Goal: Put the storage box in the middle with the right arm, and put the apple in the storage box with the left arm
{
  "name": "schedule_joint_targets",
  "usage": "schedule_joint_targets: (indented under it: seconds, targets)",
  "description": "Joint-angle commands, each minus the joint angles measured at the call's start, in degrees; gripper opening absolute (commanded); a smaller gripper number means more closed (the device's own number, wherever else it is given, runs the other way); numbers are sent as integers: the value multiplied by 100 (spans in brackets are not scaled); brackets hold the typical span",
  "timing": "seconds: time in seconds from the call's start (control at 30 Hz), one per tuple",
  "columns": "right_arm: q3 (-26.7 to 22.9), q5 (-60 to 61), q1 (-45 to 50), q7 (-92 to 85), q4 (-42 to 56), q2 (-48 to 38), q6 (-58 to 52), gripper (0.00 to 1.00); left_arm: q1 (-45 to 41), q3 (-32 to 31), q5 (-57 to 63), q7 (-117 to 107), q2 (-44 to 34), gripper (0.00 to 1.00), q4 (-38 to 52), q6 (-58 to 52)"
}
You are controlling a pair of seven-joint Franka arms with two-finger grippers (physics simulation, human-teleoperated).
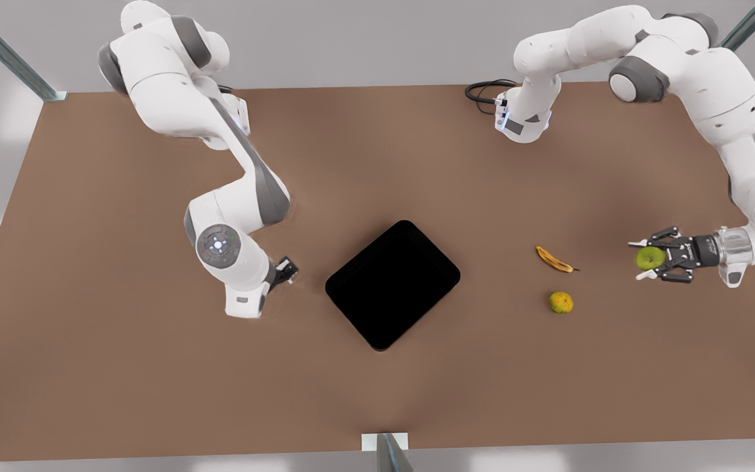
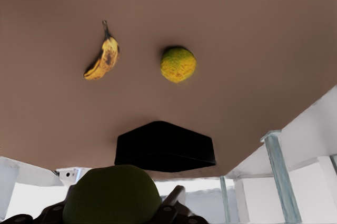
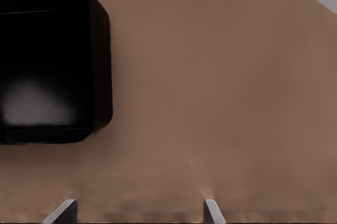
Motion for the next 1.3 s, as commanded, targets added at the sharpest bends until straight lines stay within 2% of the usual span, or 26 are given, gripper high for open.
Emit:
schedule_joint_targets:
  seconds: [0.0, 0.03, 0.07, 0.1, 0.13, 0.2, 0.27, 0.43, 0.67, 0.7, 0.9, 0.93, 0.97, 1.27]
  targets:
    - [-120, -3, -112, 12, 10, -94, -442, 100, 27, -193, 462, -108, -58, 21, 58, 23]
    - [-419, 6, -578, -58, 10, -269, -989, 100, 18, -466, 497, -460, -154, 21, 190, 111]
    - [-612, 41, -1000, -313, -8, -357, -1024, 100, 18, -852, 795, -679, -251, 21, 278, 198]
    - [-1227, 50, -1018, -287, 19, -384, -1235, 100, 9, -1195, 928, -1022, -356, 21, 287, 383]
    - [-1552, 50, -1036, -269, -25, -542, -1543, 100, -192, -1319, 928, -1453, -436, 21, 278, 585]
    - [-1526, 50, -1335, -287, -517, -1297, -1560, 100, -588, -1459, 875, -2068, -523, 21, 278, 770]
    - [-1272, 50, -1458, -269, -983, -1992, -1569, 100, -588, -2170, 910, -2842, -541, 21, 269, 1271]
    - [-1263, 50, -1449, -261, -1080, -1992, -1543, 100, -711, -3779, 848, -4608, -462, 21, 261, 2949]
    - [-1263, 68, -1440, -269, -1150, -1957, -1543, 100, -2372, -3797, 743, -6612, -392, 21, 357, 4812]
    - [-1263, 68, -1440, -269, -1159, -1957, -1543, 100, -2610, -3780, 804, -6850, -67, 21, 761, 5006]
    - [-1263, 68, -1440, -278, -1150, -1922, -1543, 100, -2794, -3780, 1815, -6630, 259, 21, 744, 5138]
    - [-1263, 68, -1440, -278, -1159, -1922, -1543, 100, -2794, -3771, 1833, -6630, 259, 71, 753, 5121]
    - [-1263, 68, -1440, -278, -1150, -1922, -1543, 100, -2794, -3771, 1859, -6639, 250, 100, 753, 5121]
    - [-1263, 68, -1440, -287, -1150, -1913, -1543, 100, -2803, -3736, 1981, -6639, 232, 100, 762, 5156]
